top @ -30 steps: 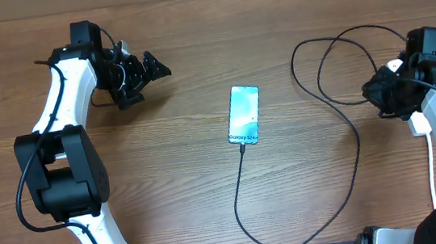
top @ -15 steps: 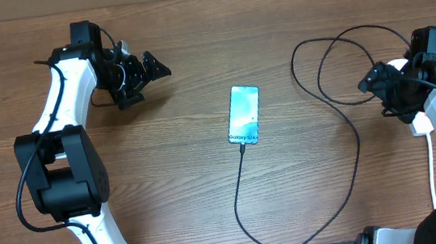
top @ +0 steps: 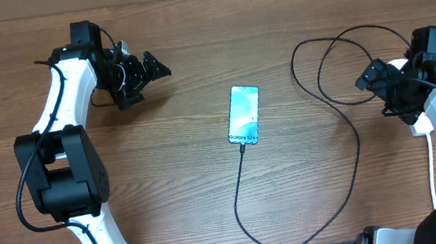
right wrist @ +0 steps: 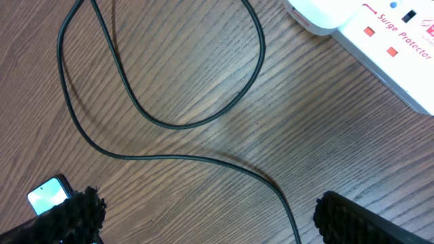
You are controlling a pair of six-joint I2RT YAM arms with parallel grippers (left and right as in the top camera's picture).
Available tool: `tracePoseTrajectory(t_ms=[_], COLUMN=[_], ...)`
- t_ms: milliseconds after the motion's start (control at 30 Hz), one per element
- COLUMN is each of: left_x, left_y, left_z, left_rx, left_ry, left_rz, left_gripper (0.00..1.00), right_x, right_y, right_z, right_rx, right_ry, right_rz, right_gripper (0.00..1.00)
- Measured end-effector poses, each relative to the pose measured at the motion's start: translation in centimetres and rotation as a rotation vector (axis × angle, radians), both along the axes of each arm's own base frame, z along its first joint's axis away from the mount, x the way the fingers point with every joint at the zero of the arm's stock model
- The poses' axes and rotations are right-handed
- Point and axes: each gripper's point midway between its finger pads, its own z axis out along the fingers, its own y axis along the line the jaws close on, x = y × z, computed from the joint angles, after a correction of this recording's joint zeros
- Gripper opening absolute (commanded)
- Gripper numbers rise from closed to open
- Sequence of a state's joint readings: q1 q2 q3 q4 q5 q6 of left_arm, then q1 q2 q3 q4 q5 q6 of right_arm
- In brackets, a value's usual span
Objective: Plug charger to phone and switch on socket
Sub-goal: 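Move the right gripper right toward the white power strip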
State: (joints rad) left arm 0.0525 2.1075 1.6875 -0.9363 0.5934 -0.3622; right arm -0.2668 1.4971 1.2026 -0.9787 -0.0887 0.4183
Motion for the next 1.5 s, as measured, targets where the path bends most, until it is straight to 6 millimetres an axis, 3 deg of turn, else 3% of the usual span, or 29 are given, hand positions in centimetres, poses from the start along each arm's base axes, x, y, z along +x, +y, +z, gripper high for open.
tracePoseTrajectory(t_ms=[300,600,900,1100,1367,1500], left_x=[0.0,0.0,0.0,0.0,0.0,0.0], left_y=[0.0,0.0,0.0,0.0,0.0,0.0], left_z=[0.0,0.0,0.0,0.0,0.0,0.0], left_rx=[0.0,0.0,0.0,0.0,0.0,0.0], left_ry=[0.0,0.0,0.0,0.0,0.0,0.0], left_rz=[0.0,0.0,0.0,0.0,0.0,0.0], left_gripper=[1.0,1.0,0.99,1.0,1.0,1.0], right_x=[0.0,0.0,-2.3,-3.6,-4.6,-3.7], right_y=[-1.5,-5.4,-9.8,-14.4,-19.0,-19.5], right_z=[0.1,0.8,0.7,1.1,-2.0,-3.6], right_rx=[-0.078,-0.241,-0.263,-0.234,-0.124,-0.093], right_ry=[0.005,-0.006,0.031,-0.018,-0.03,-0.008], right_rz=[-0.039,-0.199,-0.376,-0.547,-0.683,-0.666], right_gripper=[1.0,1.0,1.0,1.0,0.99,0.98])
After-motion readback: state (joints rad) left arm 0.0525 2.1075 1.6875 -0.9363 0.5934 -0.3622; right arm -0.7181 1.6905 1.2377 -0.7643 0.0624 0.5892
